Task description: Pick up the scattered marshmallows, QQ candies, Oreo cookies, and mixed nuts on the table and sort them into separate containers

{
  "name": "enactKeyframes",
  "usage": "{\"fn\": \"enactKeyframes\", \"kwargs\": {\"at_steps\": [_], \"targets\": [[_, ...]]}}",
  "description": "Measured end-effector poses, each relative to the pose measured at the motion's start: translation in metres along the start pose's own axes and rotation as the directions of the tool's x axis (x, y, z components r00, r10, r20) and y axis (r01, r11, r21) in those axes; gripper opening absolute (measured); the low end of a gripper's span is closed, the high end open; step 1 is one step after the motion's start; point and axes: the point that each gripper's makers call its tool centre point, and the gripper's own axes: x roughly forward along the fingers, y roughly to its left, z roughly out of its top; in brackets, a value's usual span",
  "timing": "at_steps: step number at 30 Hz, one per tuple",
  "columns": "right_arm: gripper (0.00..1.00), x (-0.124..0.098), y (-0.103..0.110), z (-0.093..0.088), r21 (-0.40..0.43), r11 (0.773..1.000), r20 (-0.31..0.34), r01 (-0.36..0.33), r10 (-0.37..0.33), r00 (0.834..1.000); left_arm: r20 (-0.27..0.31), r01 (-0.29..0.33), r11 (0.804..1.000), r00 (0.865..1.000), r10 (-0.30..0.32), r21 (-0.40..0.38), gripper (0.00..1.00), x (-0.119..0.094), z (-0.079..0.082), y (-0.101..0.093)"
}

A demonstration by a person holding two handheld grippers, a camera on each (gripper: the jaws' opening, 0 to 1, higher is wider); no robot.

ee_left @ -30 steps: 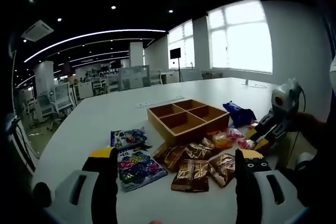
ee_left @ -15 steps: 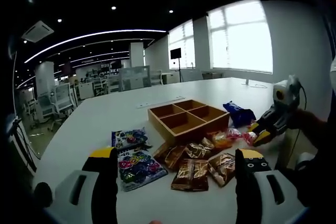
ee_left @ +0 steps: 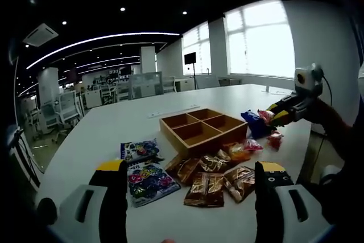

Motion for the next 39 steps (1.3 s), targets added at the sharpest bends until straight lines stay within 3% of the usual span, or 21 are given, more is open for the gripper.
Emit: {"fn": "enactKeyframes", "kwargs": {"at_steps": [4,14,30,39], "targets": [[0.15,0.0,-0.013,0.021,-0.015,0.999,0.043,0.031,-0.03,0.999,-0.001,-0.002,1.0,1.0,0.002,0.001,0.96,0.0,0.001,0.0],[0.15,0.008,-0.036,0.05,-0.002,0.998,0.1,0.06,-0.06,0.993,-0.01,0.002,1.0,1.0,-0.002,-0.004,0.96,0.002,-0.002,0.0],[0.15,0.026,-0.061,0.059,0.035,0.995,0.105,0.091,-0.094,0.99,-0.011,0.006,1.0,1.0,-0.006,-0.005,0.96,0.003,-0.004,0.001],[0.15,0.034,-0.066,0.065,0.094,0.994,0.142,0.05,-0.063,0.988,-0.012,0.009,1.0,1.0,-0.009,0.001,0.96,0.001,-0.002,-0.002]]}}
